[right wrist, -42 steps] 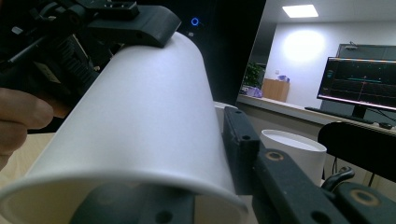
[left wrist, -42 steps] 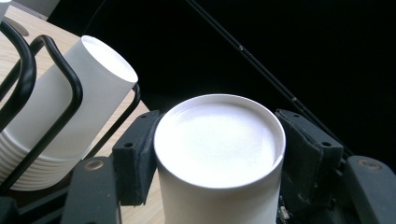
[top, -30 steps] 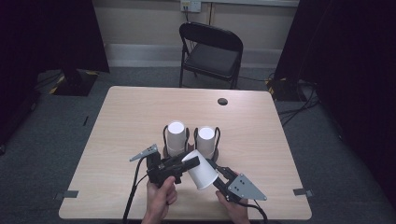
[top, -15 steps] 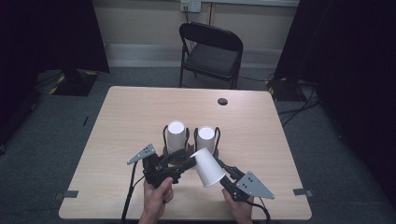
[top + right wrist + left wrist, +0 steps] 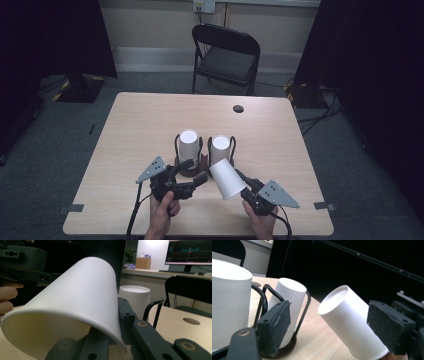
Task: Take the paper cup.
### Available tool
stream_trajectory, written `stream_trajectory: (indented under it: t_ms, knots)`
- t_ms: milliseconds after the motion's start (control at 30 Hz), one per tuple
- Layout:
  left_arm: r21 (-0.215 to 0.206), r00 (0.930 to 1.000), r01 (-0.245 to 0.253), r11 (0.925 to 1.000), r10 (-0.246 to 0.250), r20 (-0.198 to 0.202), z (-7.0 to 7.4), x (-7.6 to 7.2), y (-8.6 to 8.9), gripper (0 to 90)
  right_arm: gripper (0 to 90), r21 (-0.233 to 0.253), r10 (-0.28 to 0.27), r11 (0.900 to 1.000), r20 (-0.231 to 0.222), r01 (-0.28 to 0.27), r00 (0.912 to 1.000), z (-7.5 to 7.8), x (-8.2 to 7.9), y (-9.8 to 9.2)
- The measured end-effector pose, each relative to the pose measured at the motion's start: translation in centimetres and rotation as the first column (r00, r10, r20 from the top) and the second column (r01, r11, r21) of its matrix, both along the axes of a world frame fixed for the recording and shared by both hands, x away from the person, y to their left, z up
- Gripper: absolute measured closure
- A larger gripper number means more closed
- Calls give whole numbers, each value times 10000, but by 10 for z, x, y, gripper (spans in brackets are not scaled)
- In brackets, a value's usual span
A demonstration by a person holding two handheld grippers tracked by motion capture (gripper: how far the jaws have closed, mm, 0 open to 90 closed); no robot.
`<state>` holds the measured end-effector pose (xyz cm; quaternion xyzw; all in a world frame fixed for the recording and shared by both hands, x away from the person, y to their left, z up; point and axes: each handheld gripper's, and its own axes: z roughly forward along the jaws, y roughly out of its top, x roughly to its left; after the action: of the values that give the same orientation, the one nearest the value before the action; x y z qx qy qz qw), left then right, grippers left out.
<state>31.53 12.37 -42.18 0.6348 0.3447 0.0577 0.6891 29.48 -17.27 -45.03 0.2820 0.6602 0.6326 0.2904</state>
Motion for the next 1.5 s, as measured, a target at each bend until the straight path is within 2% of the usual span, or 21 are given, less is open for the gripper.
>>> stream_trajectory:
  t_ms: [133,200,333,433,467,533,600,633,667,733,833,900,1133,1233,1267,1300,1333,1367,1400,1467,1500]
  knots:
    - [336,9989,-22,9994,6,472,1,-3,3,192,871,-61,3,10000,-263,-5,9997,0,0,-3]
    - [785,9969,-201,9967,141,772,2,-5,4,200,872,-124,-42,9999,-389,37,9992,0,0,-5]
    - [1136,9957,-155,9934,50,922,2,-6,5,229,871,-236,5,9997,-664,-20,9978,1,1,-7]
    - [1212,9948,-365,9920,246,984,1,-7,5,200,872,-209,214,9995,-787,-231,9967,1,1,-8]
    - [1347,9943,-506,9896,373,999,0,-9,5,163,872,-420,303,9985,-966,-345,9949,3,0,-8]
    - [1474,9933,-585,9873,429,1069,0,-9,5,166,872,-518,368,9978,-1048,-424,9938,3,0,-7]
    - [1744,9863,-1146,9780,911,1374,0,-12,4,166,872,-795,442,9953,-1309,-549,9904,5,1,-7]
    - [1844,9852,-1205,9754,947,1426,0,-12,4,166,872,-795,442,9953,-1309,-549,9904,5,1,-7]
    - [1929,9855,-1159,9743,885,1449,0,-12,3,191,872,-604,584,9958,-1573,-686,9858,6,2,-8]
    - [2273,9846,-1141,9671,797,1555,-1,-12,3,191,872,-572,560,9961,-1724,-668,9834,6,3,-9]
    - [2886,9833,-1054,9516,564,1730,1,-12,2,196,874,-617,554,9956,-2210,-706,9737,7,6,-11]
    - [3323,9809,-1014,9377,385,1907,2,-13,-1,191,874,-722,578,9944,-2390,-771,9693,7,8,-12]
    - [3848,9809,-975,9178,231,1933,-5,-13,-10,221,875,-1230,449,9890,-2792,-821,9592,10,12,-15]
    - [4091,9801,-927,9077,109,1980,-10,-15,-14,214,876,-1391,504,9855,-3051,-969,9510,13,14,-14]
    - [4265,9806,-872,9003,22,1958,-11,-16,-16,215,877,-1481,538,9834,-3159,-1053,9473,13,14,-13]
    - [4543,9833,-684,8882,-169,1811,-13,-16,-18,222,878,-1553,552,9816,-3282,-1115,9430,13,15,-12]
    - [4751,9832,-620,8777,-283,1804,-14,-16,-21,248,878,-1757,518,9769,-3568,-1215,9327,14,17,-10]
    - [4909,9810,-554,8694,-440,1887,-15,-17,-22,248,878,-1757,518,9769,-3568,-1215,9327,14,17,-10]
    - [4962,9806,-510,8667,-506,1892,-15,-18,-22,269,879,-1732,572,9761,-3764,-1309,9247,15,18,-10]
    - [4967,9792,-490,8666,-564,1949,-16,-18,-23,270,882,-1754,545,9757,-3848,-1310,9214,15,19,-10]
    - [5100,9789,-376,8593,-708,1916,-15,-17,-22,270,884,-1777,573,9744,-3956,-1376,9166,16,20,-10]
